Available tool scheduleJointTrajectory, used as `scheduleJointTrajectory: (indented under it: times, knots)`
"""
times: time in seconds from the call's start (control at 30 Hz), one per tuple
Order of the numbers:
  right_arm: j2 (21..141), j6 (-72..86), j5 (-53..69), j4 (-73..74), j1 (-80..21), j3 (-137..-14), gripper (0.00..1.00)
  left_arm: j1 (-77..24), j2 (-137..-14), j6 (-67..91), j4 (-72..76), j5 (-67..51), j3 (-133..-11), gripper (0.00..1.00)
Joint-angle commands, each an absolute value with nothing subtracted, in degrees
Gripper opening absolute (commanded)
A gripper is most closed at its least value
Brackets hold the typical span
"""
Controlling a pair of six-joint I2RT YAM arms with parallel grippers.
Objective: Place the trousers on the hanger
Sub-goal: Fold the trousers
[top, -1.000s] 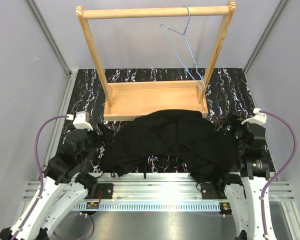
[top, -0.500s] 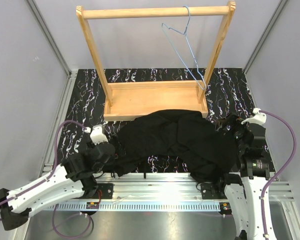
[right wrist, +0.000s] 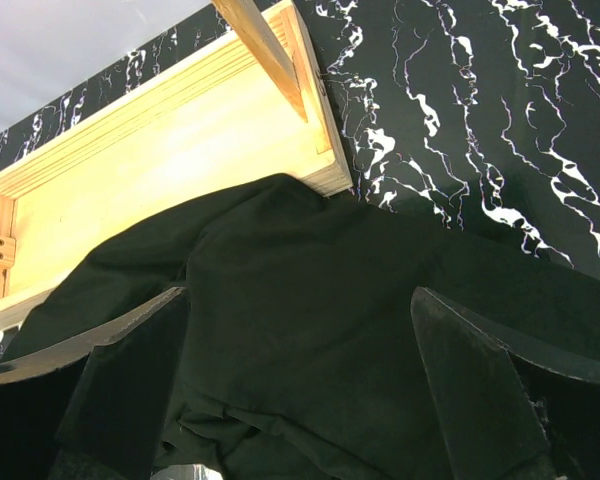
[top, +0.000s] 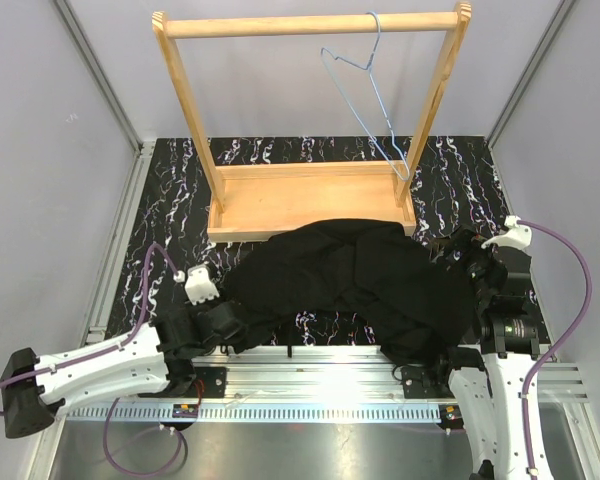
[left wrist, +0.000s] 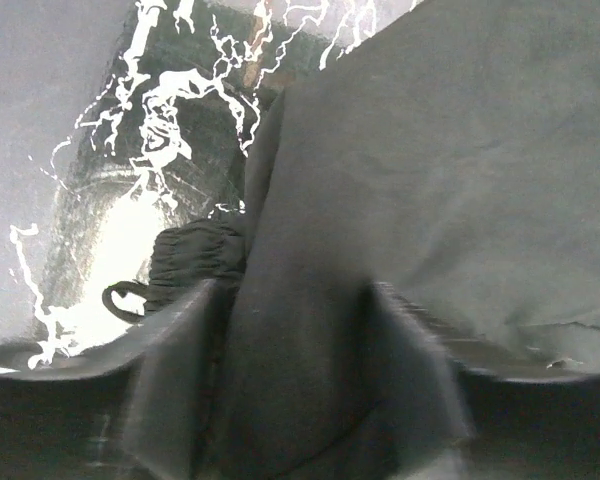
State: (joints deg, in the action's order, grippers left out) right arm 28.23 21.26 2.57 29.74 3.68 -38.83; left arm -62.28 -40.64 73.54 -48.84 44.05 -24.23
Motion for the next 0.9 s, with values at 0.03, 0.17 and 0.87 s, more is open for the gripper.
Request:
scheduleJointTrajectory:
  times: [0.03,0.17,0.87]
  knots:
    - [28.9,21.1,2.6,28.0,3.3,-39.5,1.0,-63.5,-41.1,76.3,-49.9,49.0,-26.5,0.29]
    - [30.1,20.8,1.4,28.2,3.4,-39.6,1.0,-63.9,-41.0,74.6,-52.1,48.9,-30.0,0.0]
    - [47.4,20.0,-6.8,27.1,-3.4,-39.7,0.98,-62.9,-40.7,40.5,-63.6,69.5,-65.5,0.03]
